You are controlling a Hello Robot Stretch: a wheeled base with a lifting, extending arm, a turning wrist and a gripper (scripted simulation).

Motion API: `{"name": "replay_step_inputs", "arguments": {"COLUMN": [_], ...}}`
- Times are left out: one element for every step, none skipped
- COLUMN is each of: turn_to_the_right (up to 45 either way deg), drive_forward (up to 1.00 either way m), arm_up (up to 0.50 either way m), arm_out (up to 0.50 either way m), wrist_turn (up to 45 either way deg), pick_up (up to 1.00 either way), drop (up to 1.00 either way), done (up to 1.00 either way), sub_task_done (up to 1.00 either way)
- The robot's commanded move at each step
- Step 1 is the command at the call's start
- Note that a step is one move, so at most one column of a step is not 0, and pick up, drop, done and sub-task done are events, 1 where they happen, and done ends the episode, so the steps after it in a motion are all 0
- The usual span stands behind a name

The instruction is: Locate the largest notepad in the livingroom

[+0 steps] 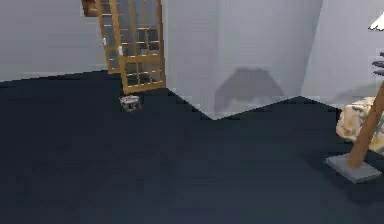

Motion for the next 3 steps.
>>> {"name": "replay_step_inputs", "arguments": {"turn_to_the_right": [45.0,15.0,0.0], "drive_forward": [0.0,0.0,0.25], "arm_up": [0.0,0.0,0.0], "arm_out": [0.0,0.0,0.0], "wrist_turn": [0.0,0.0,0.0], "pick_up": [0.0,0.0,0.0], "drop": [0.0,0.0,0.0], "done": [0.0,0.0,0.0], "sub_task_done": [0.0,0.0,0.0]}}
